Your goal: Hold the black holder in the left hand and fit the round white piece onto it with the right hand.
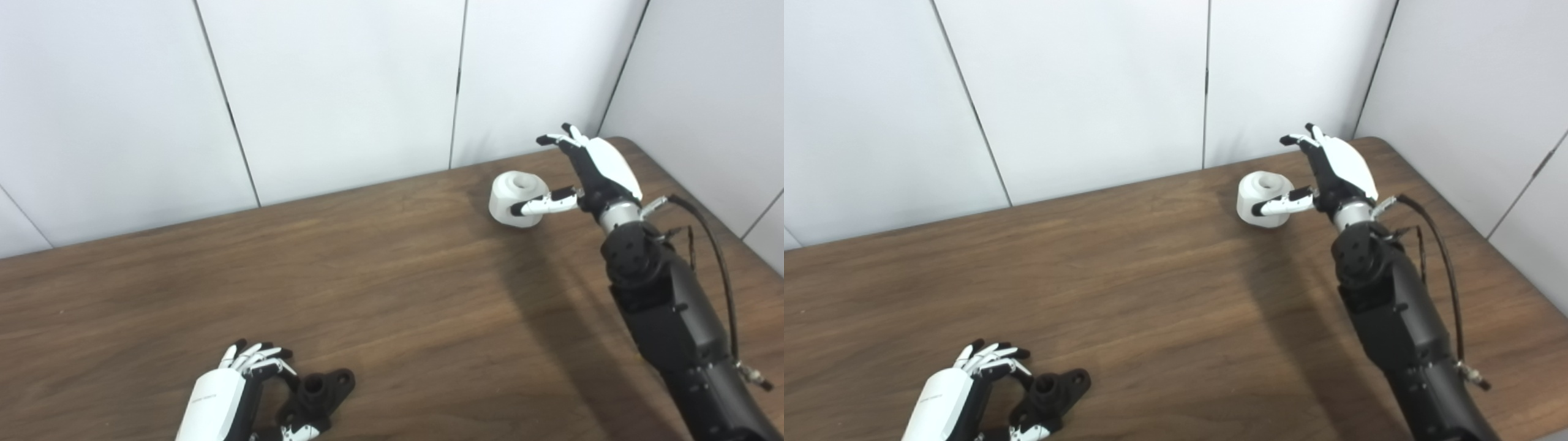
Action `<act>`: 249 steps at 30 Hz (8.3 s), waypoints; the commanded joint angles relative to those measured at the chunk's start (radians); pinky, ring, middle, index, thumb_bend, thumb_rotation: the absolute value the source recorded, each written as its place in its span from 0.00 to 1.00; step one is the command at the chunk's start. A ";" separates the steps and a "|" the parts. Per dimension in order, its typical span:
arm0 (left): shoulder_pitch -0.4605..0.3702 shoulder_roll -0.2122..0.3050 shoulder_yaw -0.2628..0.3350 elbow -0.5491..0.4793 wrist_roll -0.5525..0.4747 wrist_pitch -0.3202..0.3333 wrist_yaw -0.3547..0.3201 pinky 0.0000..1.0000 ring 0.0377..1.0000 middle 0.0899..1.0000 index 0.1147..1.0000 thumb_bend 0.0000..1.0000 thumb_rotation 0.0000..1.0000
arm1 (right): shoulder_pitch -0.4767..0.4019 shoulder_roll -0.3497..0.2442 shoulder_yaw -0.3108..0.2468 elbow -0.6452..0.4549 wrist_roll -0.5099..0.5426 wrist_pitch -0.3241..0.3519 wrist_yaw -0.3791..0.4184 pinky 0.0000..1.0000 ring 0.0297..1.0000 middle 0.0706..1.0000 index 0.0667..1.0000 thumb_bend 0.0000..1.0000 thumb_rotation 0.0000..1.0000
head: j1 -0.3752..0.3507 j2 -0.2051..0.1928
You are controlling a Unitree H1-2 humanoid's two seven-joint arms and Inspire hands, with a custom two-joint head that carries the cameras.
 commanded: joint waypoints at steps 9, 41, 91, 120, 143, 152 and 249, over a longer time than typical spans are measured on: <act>0.016 0.013 0.005 -0.011 0.001 -0.005 -0.021 0.98 0.86 0.74 0.42 0.52 0.04 | -0.114 -0.085 0.062 0.137 -0.028 -0.008 0.070 1.00 1.00 1.00 0.83 0.99 0.25 | 0.001 0.003; 0.019 0.011 0.002 -0.018 0.020 0.005 -0.039 0.97 0.85 0.74 0.42 0.52 0.04 | -0.184 -0.083 0.129 0.250 -0.039 -0.012 0.056 1.00 1.00 0.99 0.75 0.92 0.31 | 0.006 0.003; 0.018 0.004 -0.017 -0.018 0.039 0.009 -0.038 0.97 0.84 0.74 0.42 0.52 0.04 | -0.121 -0.088 0.125 0.169 0.020 -0.081 -0.045 1.00 0.99 0.85 0.45 0.52 0.14 | 0.063 0.009; 0.017 -0.046 -0.044 -0.002 0.089 0.046 -0.040 1.00 0.86 0.75 0.42 0.52 0.05 | -0.056 0.048 0.226 -0.357 -0.060 -0.004 0.338 1.00 0.94 0.80 0.45 0.52 0.14 | 0.294 0.056; 0.006 -0.082 -0.088 -0.006 0.141 0.091 -0.047 1.00 0.87 0.76 0.42 0.52 0.05 | 0.024 0.247 0.319 -0.609 -0.121 -0.009 0.539 1.00 0.95 0.81 0.44 0.53 0.14 | 0.393 0.091; -0.002 -0.086 -0.103 0.002 0.160 0.103 -0.047 1.00 0.88 0.76 0.42 0.52 0.05 | 0.037 0.275 0.356 -0.626 -0.131 -0.020 0.552 1.00 0.96 0.80 0.44 0.52 0.14 | 0.406 0.096; -0.015 -0.106 -0.131 -0.013 0.174 0.144 -0.049 1.00 0.88 0.76 0.42 0.52 0.05 | 0.088 0.275 0.374 -0.533 -0.158 -0.104 0.521 1.00 0.97 0.81 0.44 0.53 0.14 | 0.415 0.113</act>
